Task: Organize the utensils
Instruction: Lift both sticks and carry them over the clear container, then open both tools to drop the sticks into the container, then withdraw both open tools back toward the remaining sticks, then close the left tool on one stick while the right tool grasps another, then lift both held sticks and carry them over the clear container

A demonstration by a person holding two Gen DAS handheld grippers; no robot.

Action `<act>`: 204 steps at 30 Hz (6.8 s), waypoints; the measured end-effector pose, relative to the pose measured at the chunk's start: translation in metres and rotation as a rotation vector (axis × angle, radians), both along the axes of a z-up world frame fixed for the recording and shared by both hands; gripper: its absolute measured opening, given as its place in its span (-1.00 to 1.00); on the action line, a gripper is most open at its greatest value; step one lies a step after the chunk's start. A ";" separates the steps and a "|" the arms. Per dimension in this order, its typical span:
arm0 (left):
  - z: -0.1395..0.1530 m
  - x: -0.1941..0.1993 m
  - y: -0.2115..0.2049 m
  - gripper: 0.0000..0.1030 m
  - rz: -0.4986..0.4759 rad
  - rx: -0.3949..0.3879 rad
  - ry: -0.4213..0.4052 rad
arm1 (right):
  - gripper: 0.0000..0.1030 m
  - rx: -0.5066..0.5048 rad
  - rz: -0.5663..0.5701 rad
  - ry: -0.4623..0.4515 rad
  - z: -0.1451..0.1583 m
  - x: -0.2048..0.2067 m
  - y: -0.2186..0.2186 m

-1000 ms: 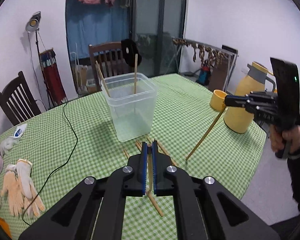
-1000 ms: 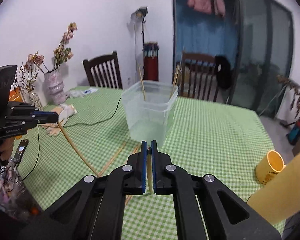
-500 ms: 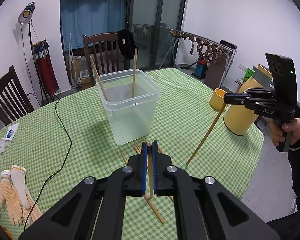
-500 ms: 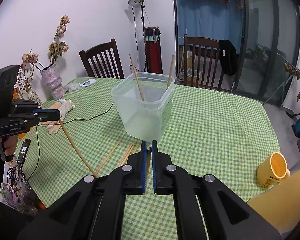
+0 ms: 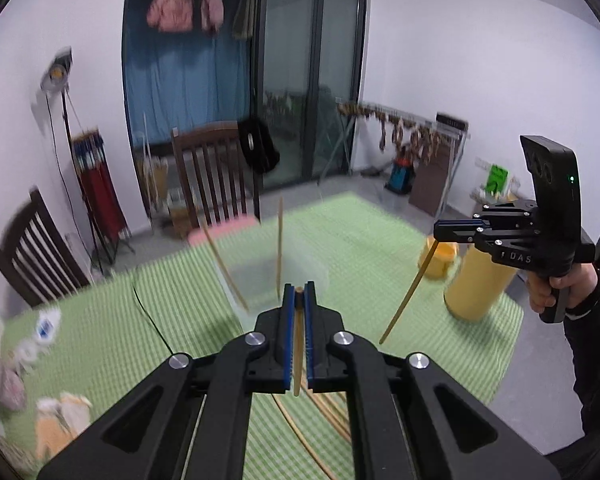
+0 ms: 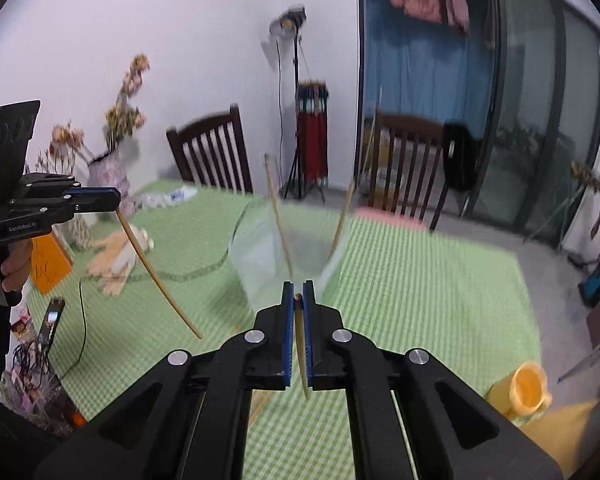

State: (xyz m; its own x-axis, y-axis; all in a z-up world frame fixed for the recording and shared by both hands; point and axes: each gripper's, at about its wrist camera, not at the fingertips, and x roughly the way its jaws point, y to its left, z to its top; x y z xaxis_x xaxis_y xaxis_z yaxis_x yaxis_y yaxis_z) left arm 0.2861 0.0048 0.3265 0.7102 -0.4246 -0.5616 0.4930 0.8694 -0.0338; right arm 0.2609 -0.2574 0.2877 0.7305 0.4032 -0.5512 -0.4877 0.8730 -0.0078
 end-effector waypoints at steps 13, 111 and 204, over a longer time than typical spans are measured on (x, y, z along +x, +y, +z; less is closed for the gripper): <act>0.139 0.054 0.020 -0.97 0.068 -0.087 -0.194 | -0.91 0.093 -0.024 -0.200 0.126 0.061 0.014; -0.272 -0.216 0.004 0.85 0.335 -0.073 -0.120 | 0.84 0.001 -0.414 -0.231 -0.235 -0.206 0.029; -0.198 -0.219 0.041 -0.94 0.287 -0.118 -0.015 | -0.87 -0.017 -0.269 -0.182 -0.200 -0.208 0.029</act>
State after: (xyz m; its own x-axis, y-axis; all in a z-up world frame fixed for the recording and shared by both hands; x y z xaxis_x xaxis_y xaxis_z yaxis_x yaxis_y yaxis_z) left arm 0.0667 0.0453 0.1288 0.8185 -0.2670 -0.5086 0.2289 0.9637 -0.1375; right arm 0.0529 -0.2280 0.0879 0.8967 0.1742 -0.4070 -0.2287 0.9694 -0.0890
